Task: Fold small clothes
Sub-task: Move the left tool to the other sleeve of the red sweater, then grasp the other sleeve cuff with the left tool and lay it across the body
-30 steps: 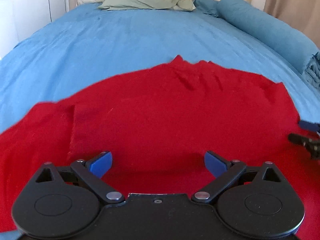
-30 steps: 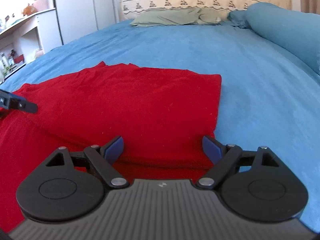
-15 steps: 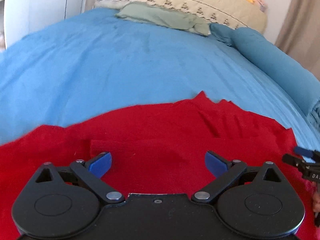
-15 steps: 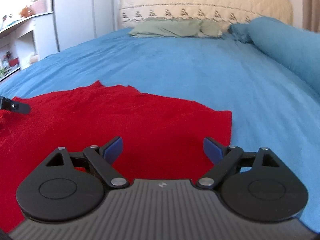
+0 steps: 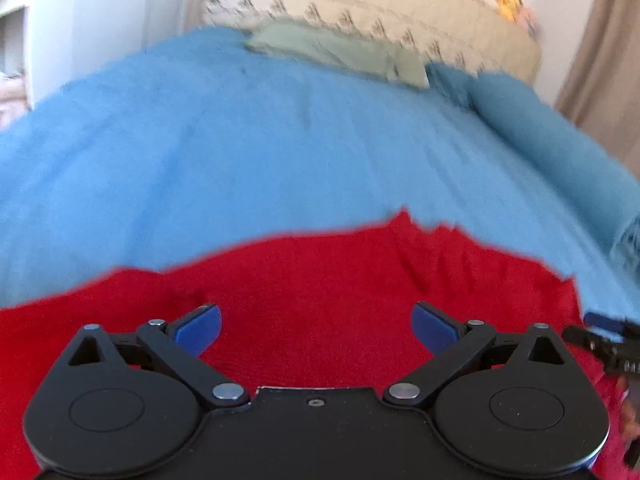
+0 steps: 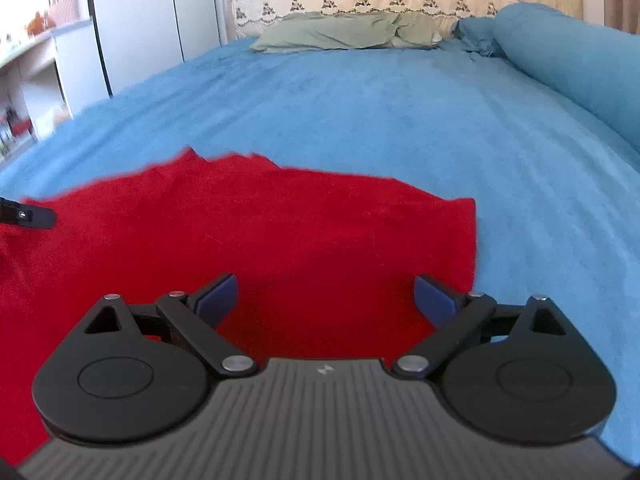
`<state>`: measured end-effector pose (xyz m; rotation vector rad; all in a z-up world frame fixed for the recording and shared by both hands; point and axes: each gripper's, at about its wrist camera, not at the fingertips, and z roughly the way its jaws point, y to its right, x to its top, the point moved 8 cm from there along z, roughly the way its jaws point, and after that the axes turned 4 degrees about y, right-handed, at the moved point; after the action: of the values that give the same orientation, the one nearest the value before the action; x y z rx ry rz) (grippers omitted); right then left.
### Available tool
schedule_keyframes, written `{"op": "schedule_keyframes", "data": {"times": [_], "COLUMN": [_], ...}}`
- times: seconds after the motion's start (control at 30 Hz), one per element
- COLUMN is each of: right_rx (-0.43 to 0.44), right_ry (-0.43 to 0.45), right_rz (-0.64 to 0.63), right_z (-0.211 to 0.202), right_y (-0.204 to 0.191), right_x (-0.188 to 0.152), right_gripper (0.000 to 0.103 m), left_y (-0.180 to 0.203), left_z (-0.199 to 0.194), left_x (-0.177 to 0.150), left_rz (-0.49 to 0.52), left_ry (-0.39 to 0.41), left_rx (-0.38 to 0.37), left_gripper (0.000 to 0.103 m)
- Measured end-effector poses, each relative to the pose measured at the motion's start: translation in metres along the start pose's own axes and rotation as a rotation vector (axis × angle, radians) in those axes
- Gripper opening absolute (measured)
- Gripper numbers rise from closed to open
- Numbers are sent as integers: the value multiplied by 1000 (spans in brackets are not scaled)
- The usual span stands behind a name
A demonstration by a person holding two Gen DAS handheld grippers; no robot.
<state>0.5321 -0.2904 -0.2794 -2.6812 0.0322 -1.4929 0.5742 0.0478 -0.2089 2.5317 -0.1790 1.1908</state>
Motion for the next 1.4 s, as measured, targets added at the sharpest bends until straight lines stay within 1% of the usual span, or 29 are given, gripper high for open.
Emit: {"op": "schedule_keyframes", "data": {"times": [0.1, 0.17, 0.27, 0.37, 0.47, 0.53, 0.6, 0.77, 0.83, 0.93, 1.0, 1.1, 1.13, 1.23, 1.3, 1.4], "right_rx": [22, 35, 69, 101, 157, 192, 226, 293, 314, 332, 337, 339, 340, 349, 349, 350], "right_ry": [63, 86, 126, 131, 142, 136, 128, 110, 99, 80, 68, 63, 60, 59, 60, 57], "right_rz": [27, 27, 3, -34, -68, -67, -71, -108, -125, -150, -163, -181, -188, -194, -200, -201], "right_z": [-34, -56, -93, -121, -142, -151, -158, -163, -159, -148, -138, -125, -121, -109, -103, -94], "right_y": [-15, -27, -54, -84, -115, -135, -154, -213, -236, -269, -285, -306, -314, -329, -338, -348], "right_x": [21, 34, 53, 66, 72, 71, 70, 54, 45, 33, 25, 14, 11, 6, 3, 0], "right_gripper": [103, 103, 103, 103, 103, 103, 103, 103, 103, 103, 103, 103, 103, 103, 103, 103], "left_y": [-5, -13, -39, -75, -115, -141, -163, -214, -235, -267, -287, -312, -317, -328, -332, -340], "left_z": [-53, -92, -148, -195, -233, -255, -271, -290, -291, -289, -282, -268, -265, -259, -255, -249], "left_x": [22, 33, 40, 33, 17, 4, -8, -42, -56, -74, -87, -101, -103, -104, -100, -99], "left_rz": [4, 0, 2, 0, -45, -96, -145, -239, -292, -377, -447, -539, -555, -580, -574, -594], "left_ry": [81, 127, 204, 240, 252, 268, 273, 266, 260, 270, 264, 253, 257, 289, 293, 311], "left_rx": [54, 88, 146, 225, 310, 339, 344, 398, 399, 423, 411, 382, 374, 353, 353, 355], "left_gripper": [103, 103, 103, 103, 103, 103, 103, 103, 103, 103, 102, 99, 96, 95, 95, 94]}}
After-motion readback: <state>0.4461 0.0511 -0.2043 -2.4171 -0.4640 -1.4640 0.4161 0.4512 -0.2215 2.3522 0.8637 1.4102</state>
